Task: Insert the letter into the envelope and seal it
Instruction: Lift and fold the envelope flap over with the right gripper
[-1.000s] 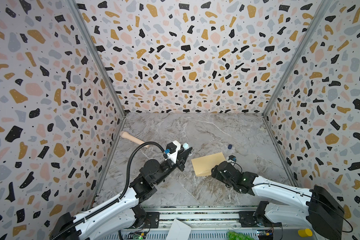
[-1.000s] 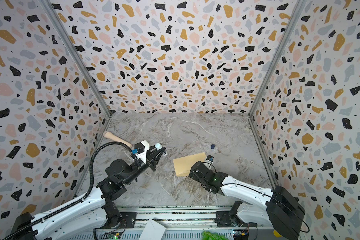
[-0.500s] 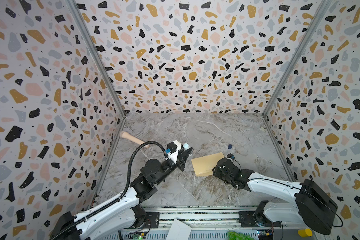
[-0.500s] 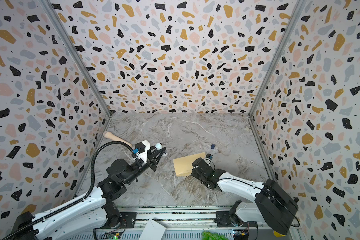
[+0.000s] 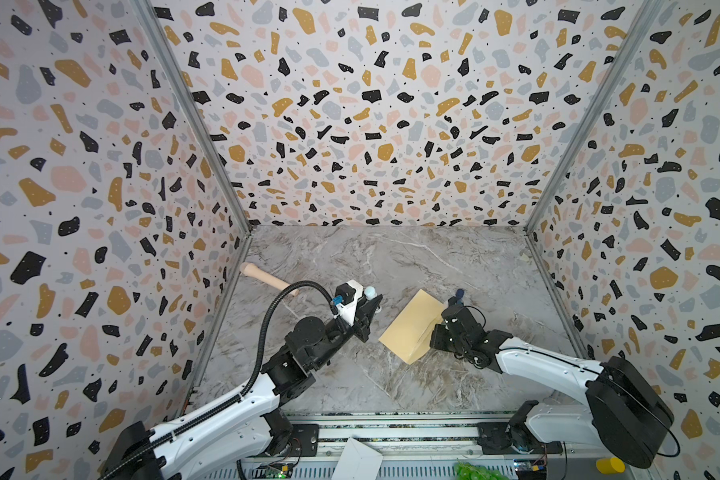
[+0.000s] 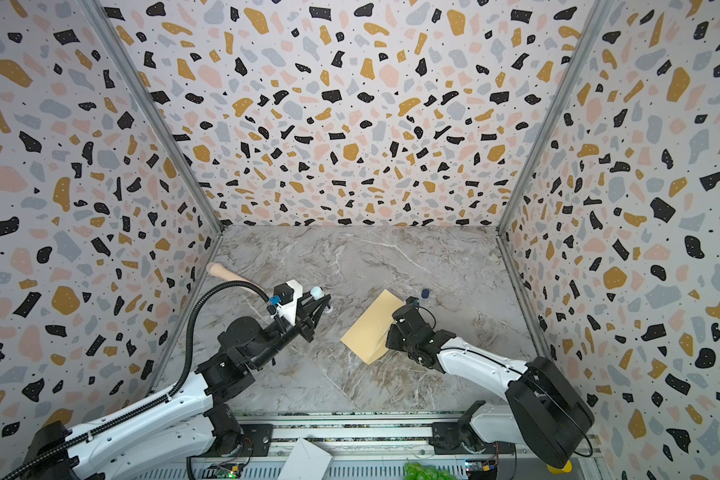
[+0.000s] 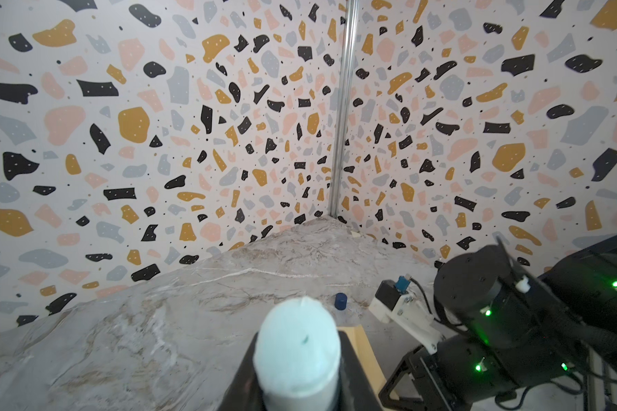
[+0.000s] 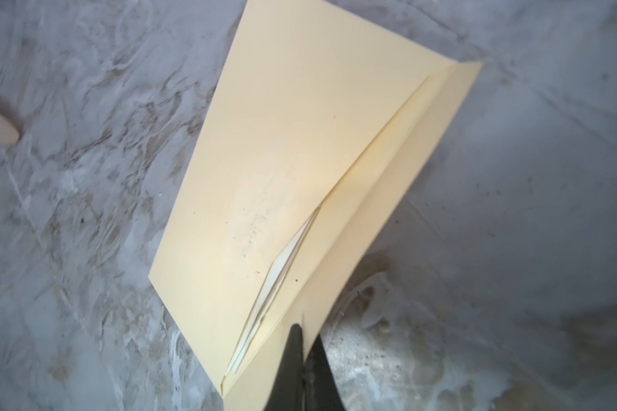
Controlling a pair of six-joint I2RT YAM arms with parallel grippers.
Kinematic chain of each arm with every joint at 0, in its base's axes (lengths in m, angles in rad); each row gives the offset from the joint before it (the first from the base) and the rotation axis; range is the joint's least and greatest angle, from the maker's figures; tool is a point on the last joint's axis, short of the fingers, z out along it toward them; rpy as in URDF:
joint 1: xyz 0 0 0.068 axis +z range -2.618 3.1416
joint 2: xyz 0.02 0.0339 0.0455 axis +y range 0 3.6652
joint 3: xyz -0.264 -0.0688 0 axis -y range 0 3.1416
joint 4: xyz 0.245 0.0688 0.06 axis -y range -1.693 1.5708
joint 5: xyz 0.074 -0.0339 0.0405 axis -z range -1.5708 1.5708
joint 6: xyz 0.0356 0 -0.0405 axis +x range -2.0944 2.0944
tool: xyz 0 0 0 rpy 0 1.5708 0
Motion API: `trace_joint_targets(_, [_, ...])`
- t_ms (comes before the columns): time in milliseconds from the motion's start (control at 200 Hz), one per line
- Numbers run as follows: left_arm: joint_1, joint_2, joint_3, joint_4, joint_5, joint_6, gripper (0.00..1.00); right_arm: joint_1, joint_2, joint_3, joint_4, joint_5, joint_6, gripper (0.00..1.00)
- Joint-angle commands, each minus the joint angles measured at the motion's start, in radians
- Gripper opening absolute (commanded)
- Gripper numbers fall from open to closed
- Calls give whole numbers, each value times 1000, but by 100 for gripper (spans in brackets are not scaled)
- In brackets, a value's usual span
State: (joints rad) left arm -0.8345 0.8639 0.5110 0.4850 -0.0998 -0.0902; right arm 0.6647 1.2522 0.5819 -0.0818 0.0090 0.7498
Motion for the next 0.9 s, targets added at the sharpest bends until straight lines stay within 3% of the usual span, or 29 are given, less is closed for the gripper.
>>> trace_joint_targets(0, [-4,5,24,-12,-44,-6,0,-74,-54,74,-97,-193,-326,2])
trace_joint_targets(145, [-3,25,26,-32,-48,-28,0,-188,-11,180,-245,-381,-525,2])
trace_joint_targets(581, [-8,105,-10,35,-2,-118,0,-214,338,432,-417,-455,-730,1])
trace_joint_targets(721, [-8,137,-21,57,-8,-134,0,-214,383,486,-414,-513,-728,22])
trace_joint_targets(891, [-10,191,-41,102,-9,-163,0,-218,246,438,-308,-510,-668,45])
